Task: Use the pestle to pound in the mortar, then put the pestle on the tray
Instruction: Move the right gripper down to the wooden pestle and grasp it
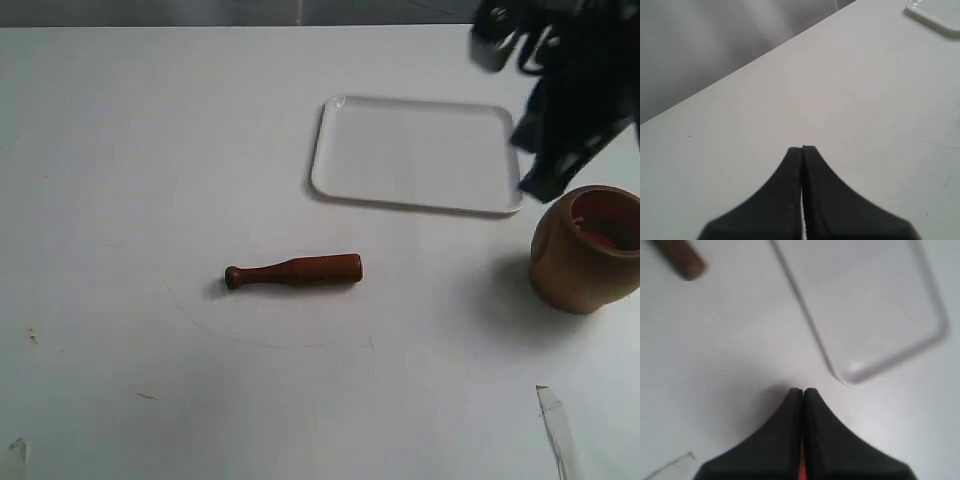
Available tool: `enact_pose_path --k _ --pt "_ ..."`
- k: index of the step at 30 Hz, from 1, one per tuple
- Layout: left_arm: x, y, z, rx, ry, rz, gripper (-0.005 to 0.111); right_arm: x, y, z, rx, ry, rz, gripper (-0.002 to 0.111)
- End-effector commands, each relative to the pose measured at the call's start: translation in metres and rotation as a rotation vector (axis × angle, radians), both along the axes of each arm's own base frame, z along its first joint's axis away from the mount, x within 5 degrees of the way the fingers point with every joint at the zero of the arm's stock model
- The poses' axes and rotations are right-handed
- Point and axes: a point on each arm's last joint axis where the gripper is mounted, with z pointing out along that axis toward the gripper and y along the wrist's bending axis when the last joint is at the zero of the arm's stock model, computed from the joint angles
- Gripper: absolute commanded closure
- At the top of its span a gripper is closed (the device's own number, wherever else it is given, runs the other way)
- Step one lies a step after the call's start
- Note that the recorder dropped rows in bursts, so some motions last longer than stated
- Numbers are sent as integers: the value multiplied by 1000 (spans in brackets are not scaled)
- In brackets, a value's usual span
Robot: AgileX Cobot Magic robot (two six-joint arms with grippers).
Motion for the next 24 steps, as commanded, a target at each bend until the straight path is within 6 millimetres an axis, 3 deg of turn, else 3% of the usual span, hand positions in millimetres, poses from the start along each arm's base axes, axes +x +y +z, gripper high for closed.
enact_pose_path --k 1,7,11,13,16,20,24 --pt "0 -1 0 -15 -4 -6 107 -27 52 -24 -35 119 306 108" --pt "0 -1 0 -15 -4 -6 107 -40 116 -58 22 -18 508 108" --pt "0 -1 0 -15 -4 -6 107 -44 145 -82 63 -76 564 107" --pt "0 -1 0 -15 -4 -6 107 -42 151 -96 33 -70 584 99" --pt "0 -1 0 -15 -4 -6 107 -37 158 -113 -8 -31 588 79" --pt "0 -1 0 -15 -4 -6 107 -33 173 -122 -8 -18 585 41" --pt "0 -1 0 -15 -4 -6 107 -29 187 -113 40 -23 559 48"
